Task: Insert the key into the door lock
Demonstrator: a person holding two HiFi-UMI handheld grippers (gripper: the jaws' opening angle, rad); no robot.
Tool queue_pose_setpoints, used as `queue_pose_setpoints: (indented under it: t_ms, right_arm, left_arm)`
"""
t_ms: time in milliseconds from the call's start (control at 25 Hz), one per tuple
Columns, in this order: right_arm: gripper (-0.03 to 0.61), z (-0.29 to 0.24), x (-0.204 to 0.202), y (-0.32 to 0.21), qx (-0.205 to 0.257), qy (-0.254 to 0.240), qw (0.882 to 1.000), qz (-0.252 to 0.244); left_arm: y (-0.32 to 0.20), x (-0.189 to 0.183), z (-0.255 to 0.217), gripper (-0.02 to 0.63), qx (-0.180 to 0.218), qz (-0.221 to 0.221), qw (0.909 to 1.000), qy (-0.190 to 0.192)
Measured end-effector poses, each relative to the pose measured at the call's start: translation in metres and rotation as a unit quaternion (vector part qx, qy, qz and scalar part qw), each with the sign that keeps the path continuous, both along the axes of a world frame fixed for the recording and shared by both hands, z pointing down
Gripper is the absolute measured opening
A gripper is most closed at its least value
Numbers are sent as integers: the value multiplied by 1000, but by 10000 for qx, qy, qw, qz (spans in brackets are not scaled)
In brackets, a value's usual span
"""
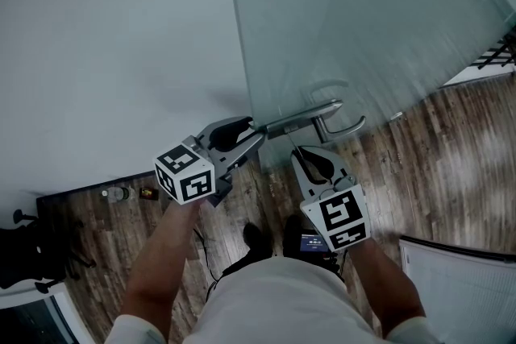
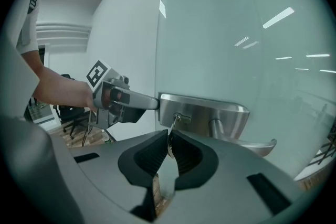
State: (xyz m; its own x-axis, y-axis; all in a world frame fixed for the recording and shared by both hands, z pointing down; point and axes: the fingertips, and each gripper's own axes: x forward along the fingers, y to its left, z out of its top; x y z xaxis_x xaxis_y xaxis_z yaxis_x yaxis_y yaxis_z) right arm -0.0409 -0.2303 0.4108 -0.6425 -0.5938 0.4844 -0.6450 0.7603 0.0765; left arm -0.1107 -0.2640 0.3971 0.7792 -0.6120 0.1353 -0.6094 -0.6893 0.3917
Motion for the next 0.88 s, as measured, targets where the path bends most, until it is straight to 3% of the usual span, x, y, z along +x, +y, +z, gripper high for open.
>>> queue_pose_setpoints:
  t_ms: [880]
  right_arm:
    - [26, 0, 0, -1, 102, -136, 9998, 48]
  left_arm:
    - [0, 0, 1, 156, -16, 17, 10000, 89]
